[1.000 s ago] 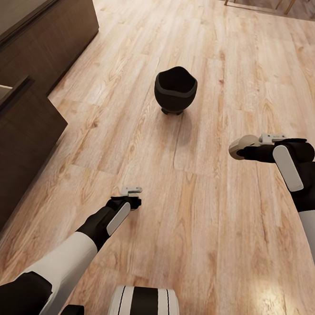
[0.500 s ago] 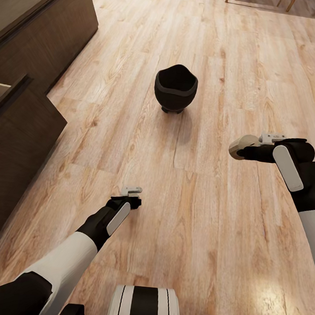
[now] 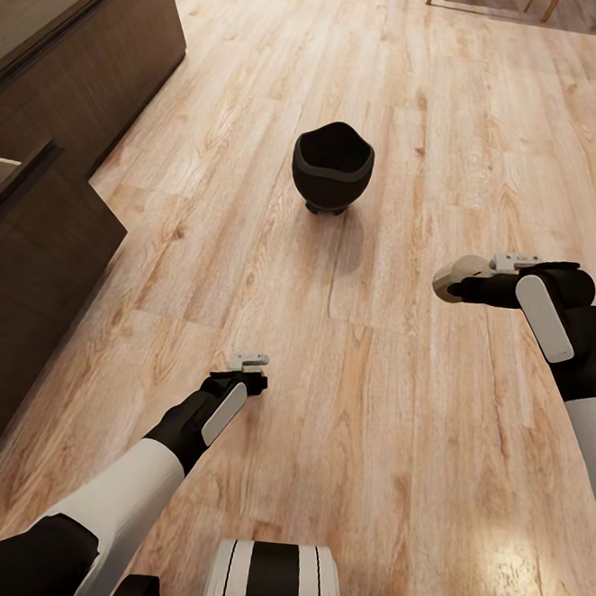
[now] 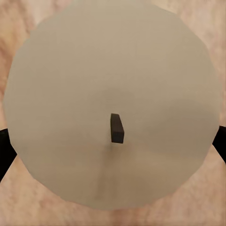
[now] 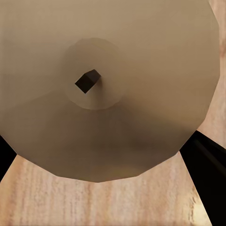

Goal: Place each of the two pumpkins and all three candles from the living room inside a cabinet in the living room (use any cabinet), then make sure every cabinet is closed, and position the cauldron so it is next to a table in the living room.

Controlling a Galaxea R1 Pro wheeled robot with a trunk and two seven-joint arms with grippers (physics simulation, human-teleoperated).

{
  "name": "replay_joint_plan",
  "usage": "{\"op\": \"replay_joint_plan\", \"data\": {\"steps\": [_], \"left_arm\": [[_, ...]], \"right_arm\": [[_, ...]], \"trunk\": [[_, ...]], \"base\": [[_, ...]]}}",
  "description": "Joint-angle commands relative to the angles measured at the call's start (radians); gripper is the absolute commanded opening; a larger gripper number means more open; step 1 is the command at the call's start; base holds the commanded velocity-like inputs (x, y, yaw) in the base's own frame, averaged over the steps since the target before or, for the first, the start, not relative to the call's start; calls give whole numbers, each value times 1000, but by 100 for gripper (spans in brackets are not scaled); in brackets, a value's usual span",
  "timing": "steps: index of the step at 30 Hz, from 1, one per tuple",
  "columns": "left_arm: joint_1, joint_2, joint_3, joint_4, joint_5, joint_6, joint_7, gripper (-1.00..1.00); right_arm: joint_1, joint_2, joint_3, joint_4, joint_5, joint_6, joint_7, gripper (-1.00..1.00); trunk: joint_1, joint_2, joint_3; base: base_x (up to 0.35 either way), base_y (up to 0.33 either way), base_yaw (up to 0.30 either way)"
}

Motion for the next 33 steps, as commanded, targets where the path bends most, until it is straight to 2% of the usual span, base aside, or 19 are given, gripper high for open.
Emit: {"op": "replay_joint_plan", "data": {"steps": [1, 6, 7, 33], "left_arm": [[-1, 1, -4, -2, 11, 2, 10, 100], [-1, 1, -4, -2, 11, 0, 10, 100], [-1, 1, -4, -2, 11, 0, 10, -100], [-1, 1, -5, -8, 11, 0, 10, -100]], "right_arm": [[-1, -1, 4, -1, -10, 2, -10, -100], [-1, 0, 4, -1, -10, 2, -10, -100], [-1, -1, 4, -1, -10, 2, -10, -100], [0, -1, 7, -1, -10, 2, -10, -100]], "trunk": [[0, 0, -1], [0, 0, -1], [0, 0, -1], [0, 0, -1]], "base": [[0, 0, 0], [0, 0, 0], [0, 0, 0], [0, 0, 0]]}}
